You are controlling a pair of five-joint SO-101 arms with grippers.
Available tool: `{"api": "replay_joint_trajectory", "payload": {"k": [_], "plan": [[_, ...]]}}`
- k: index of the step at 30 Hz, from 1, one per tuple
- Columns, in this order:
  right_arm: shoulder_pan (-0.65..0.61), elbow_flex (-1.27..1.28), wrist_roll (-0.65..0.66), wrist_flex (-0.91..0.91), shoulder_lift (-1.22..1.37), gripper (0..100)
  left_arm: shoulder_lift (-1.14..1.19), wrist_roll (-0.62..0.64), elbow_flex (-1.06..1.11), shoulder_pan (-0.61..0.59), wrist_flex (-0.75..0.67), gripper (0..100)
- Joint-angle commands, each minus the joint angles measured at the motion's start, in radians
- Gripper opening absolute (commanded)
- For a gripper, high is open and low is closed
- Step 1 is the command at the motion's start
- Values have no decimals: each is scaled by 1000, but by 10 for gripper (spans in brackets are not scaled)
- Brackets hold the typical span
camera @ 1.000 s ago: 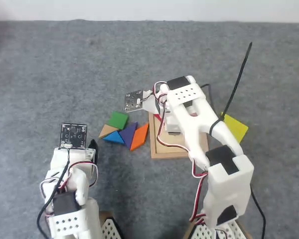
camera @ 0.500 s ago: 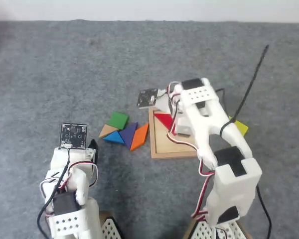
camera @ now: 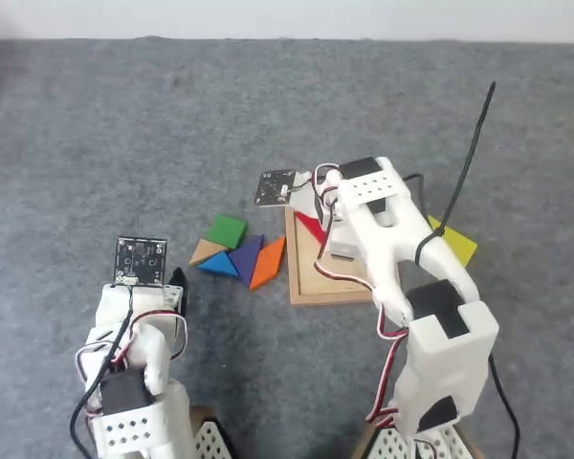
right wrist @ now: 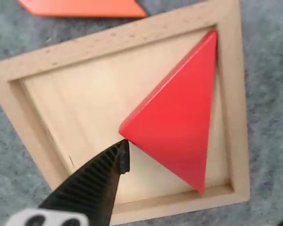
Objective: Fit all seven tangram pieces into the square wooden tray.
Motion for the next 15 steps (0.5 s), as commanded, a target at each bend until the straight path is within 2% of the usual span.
{"api": "replay_joint_trajectory", "payload": {"k": [1, 15], "plan": [[15, -71, -11, -12, -10, 523, -11, -9, -4, -6, -11, 182], [154, -164, -6, 25, -15, 523, -11, -9, -4, -6, -6, 182]]}}
